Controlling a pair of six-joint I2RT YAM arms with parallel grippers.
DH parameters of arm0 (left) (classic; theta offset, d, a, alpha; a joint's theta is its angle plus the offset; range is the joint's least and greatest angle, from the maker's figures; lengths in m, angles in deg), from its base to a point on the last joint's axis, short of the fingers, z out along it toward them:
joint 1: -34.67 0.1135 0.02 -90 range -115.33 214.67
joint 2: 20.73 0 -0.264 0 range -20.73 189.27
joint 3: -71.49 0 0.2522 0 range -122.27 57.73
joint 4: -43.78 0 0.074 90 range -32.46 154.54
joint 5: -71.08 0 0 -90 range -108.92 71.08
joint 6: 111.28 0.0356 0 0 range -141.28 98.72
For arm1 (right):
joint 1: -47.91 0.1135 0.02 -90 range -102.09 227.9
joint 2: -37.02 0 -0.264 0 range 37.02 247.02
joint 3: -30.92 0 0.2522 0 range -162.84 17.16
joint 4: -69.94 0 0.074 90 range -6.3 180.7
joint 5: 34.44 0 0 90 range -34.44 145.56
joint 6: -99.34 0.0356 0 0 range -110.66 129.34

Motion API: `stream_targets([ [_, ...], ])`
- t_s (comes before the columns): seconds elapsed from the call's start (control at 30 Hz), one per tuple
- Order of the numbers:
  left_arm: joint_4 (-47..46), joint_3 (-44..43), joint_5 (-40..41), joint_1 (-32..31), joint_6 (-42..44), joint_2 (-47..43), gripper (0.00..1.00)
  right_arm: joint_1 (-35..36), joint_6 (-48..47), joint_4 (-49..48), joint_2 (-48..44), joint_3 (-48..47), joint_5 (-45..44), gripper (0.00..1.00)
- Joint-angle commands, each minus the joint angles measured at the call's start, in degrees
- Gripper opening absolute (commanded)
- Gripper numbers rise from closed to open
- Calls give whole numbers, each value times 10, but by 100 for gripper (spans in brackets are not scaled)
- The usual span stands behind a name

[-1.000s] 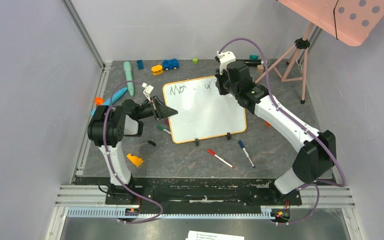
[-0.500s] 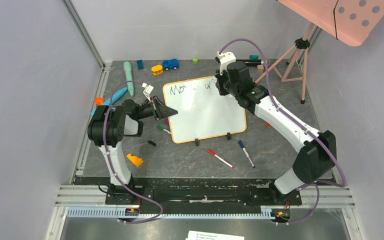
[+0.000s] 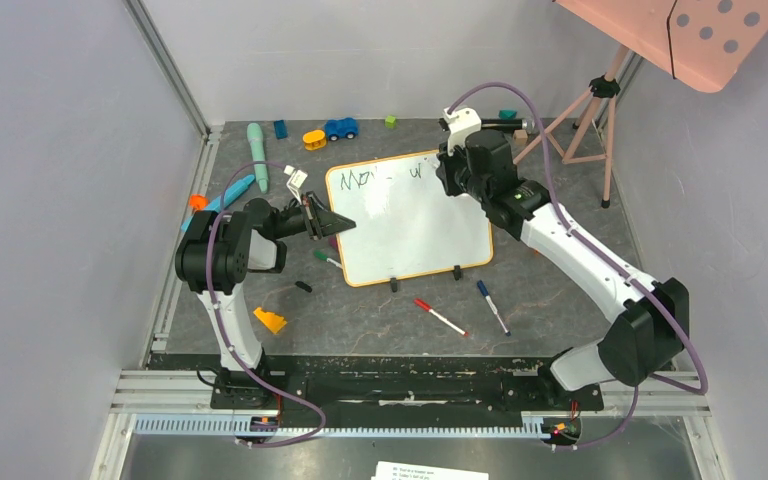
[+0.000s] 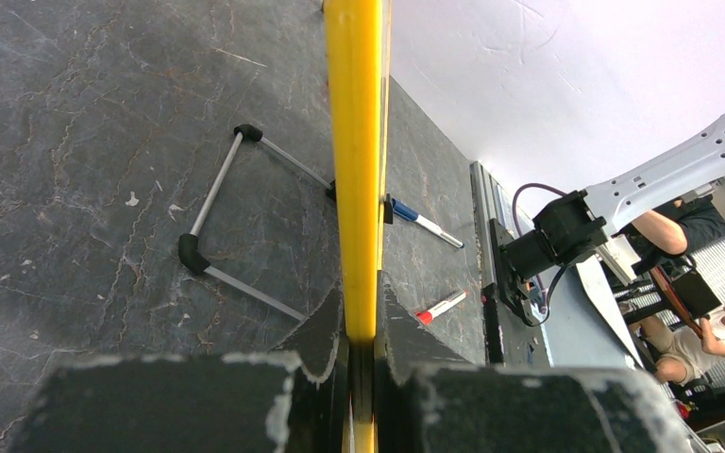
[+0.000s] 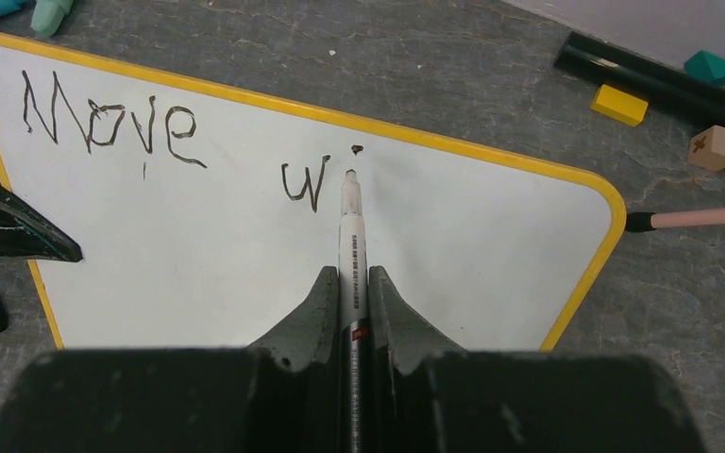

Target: Write a sentence on the whiteboard

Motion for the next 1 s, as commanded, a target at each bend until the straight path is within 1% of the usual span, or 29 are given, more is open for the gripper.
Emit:
stream_targets([
  [0.0,-36,-7,6,1,65,3,2,-3,-9,-25,-16,8,10,0],
  [0.8,-36,-2,5,1,71,-1,2,-4,-9,-28,41,-15,1,0],
  [0.97,-36,-2,6,1,71,-1,2,-4,-8,-24,31,5,0,0],
])
